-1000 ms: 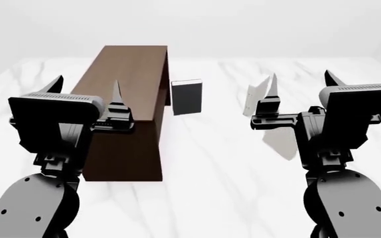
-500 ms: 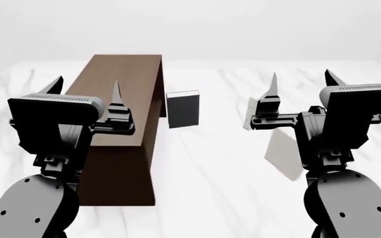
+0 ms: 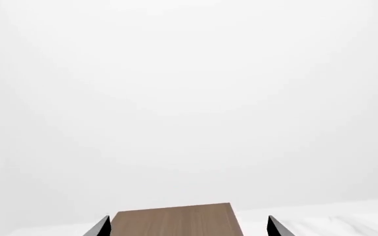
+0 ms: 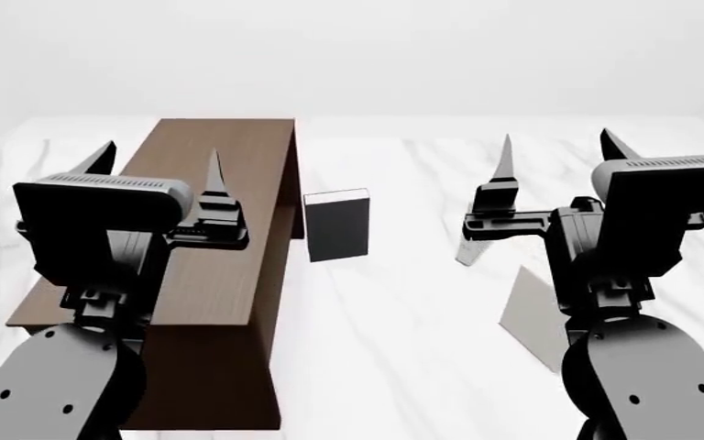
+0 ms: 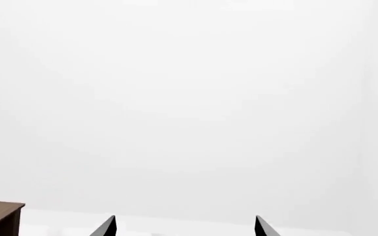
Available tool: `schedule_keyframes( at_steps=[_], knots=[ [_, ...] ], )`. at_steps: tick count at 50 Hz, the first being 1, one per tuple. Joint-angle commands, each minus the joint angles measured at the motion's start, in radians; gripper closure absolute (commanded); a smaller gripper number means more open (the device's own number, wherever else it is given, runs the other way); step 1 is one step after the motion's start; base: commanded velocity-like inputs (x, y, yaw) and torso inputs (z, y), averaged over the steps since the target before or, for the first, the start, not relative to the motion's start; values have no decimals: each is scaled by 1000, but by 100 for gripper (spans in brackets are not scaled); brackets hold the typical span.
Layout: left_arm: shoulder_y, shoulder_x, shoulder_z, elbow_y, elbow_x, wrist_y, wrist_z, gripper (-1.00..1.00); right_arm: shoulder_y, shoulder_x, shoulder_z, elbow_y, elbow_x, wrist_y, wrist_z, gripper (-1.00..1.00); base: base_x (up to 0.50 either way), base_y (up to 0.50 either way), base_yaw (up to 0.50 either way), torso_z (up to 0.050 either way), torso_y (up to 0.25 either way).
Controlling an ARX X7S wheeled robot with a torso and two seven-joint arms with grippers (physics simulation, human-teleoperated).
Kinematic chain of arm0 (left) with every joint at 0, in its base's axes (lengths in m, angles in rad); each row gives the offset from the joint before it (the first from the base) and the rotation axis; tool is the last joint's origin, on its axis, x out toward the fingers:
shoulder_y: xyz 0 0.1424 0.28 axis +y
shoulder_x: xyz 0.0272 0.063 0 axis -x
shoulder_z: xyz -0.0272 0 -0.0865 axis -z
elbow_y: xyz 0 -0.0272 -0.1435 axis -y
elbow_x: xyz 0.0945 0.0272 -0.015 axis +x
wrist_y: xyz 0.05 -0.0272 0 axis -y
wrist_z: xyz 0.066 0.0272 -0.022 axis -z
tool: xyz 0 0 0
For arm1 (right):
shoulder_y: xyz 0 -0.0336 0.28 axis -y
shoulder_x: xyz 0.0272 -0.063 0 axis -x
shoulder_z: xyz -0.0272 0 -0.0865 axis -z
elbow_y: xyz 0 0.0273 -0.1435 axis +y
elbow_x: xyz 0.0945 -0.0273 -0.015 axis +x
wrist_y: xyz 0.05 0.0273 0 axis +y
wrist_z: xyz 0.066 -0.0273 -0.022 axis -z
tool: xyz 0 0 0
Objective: Pick up the book on the right and place it under the cabinet shelf.
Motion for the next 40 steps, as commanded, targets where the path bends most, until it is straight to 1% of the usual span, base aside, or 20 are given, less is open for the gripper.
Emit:
schedule_keyframes(
  at_steps=[1, 18, 24, 28, 31, 40],
  knots=[
    [2, -4, 1, 0, -5, 2, -5, -100, -2, 3, -1, 1, 5, -3, 6, -100, 86, 0, 0, 0, 0],
    [-6, -11, -2, 13, -17, -14, -15, -100, 4, 11, -1, -10, 19, 3, 8, -100, 1, 0, 0, 0, 1],
    [-6, -13, -1, 15, -20, -14, -18, -100, 5, 13, -4, -9, 21, 2, 10, -100, 235, 0, 0, 0, 0],
    [-7, -14, -2, 16, -23, -15, -20, -100, 13, 13, 2, -14, 30, 13, 8, -100, 34, 0, 0, 0, 0],
    [-6, -16, -2, 16, -24, -15, -21, -100, 34, 17, 16, -18, 48, 44, 0, -100, 0, 0, 0, 0, 0],
    [-7, -20, -4, 19, -29, -17, -24, -100, 183, 83, 23, -6, 106, 267, -57, -100, 0, 0, 0, 0, 0]
  ],
)
